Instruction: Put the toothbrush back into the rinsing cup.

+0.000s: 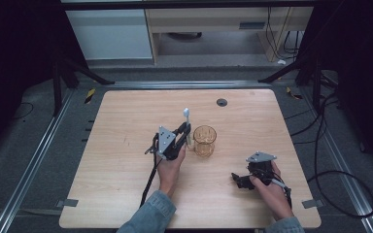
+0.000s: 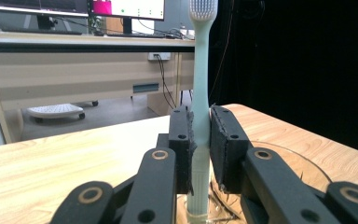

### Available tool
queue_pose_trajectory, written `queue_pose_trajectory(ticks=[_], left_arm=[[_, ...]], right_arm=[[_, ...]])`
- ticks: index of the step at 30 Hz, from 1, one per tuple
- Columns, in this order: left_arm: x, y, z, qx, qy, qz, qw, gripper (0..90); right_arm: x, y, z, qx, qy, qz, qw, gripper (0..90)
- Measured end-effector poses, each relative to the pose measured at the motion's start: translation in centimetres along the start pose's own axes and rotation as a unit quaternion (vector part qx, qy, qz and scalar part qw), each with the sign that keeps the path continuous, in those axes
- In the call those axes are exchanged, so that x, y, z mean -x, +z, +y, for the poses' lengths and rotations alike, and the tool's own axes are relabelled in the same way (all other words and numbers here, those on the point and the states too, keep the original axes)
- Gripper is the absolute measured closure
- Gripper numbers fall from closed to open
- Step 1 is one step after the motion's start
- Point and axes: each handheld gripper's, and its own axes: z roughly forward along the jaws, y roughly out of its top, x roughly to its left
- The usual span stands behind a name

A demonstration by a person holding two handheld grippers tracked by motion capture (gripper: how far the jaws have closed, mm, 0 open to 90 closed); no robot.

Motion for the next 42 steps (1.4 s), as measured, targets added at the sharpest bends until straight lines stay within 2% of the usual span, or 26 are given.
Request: queue_pose_trajectory(ticks=[42], left_arm=[[0.1,-0.1,-1.8,-0.037,0.006,-0.001,0.9993,78.2]], right_arm=[[0.0,0.0,0.0,0.000,-0.001,0.000,1.0000,0.5]])
